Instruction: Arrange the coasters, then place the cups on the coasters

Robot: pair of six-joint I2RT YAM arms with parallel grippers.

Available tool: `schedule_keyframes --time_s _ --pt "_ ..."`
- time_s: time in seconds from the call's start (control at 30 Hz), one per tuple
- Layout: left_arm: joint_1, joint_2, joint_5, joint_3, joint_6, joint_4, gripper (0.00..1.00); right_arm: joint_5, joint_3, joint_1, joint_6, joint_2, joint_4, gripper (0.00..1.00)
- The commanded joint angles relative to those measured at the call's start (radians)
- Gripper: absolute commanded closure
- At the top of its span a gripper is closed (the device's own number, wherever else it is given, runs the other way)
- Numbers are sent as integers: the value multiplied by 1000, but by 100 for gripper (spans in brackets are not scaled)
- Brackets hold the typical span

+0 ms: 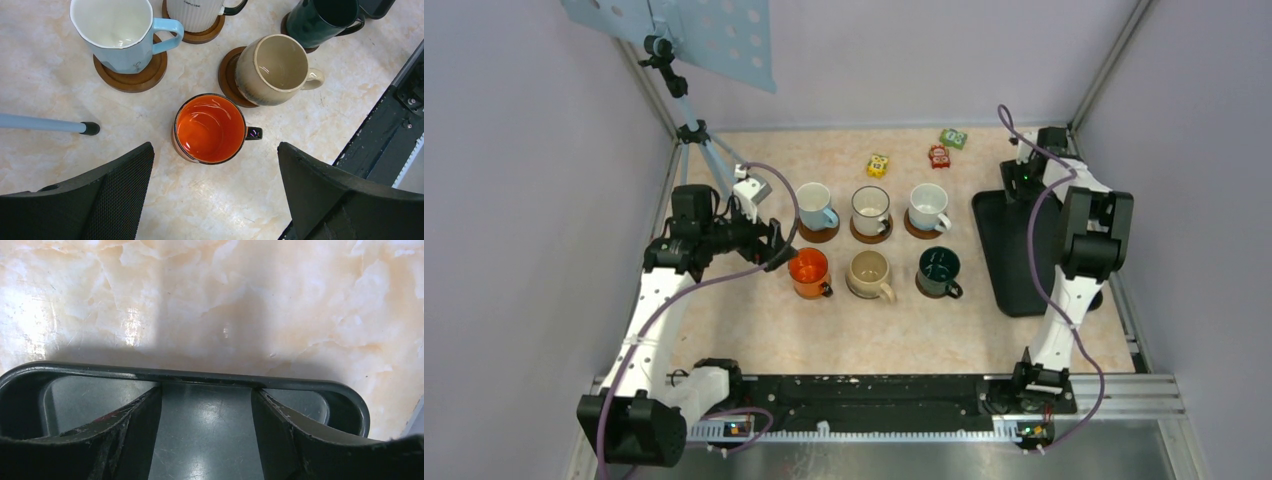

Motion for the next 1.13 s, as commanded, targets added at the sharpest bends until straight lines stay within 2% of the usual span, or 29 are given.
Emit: schedule_keyframes --time_s 0.0,0.17,0.47,0.67,0.83,1.0,1.1 --pt "-2 13 -1 50 13 6 1 -5 76 8 32 9 9 35" --pt "-2 15 -8 69 2 -2 1 -39 91 4 40 -74 -32 35" --pt "0 113 -140 200 -43 -77 1 -220 71 4 18 -359 -261 32" --pt "-3 137 -143 222 -8 -79 1 -289 -109 77 3 -617 -350 29" --pt "-7 124 -185 198 -4 -53 1 -335 -285 133 54 -835 -365 28" --pt "-8 104 -213 138 -8 -17 1 -348 -427 139 76 -974 -362 27" --pt "-10 103 -223 118 -14 -14 1 -340 -472 139 72 -1000 -356 27"
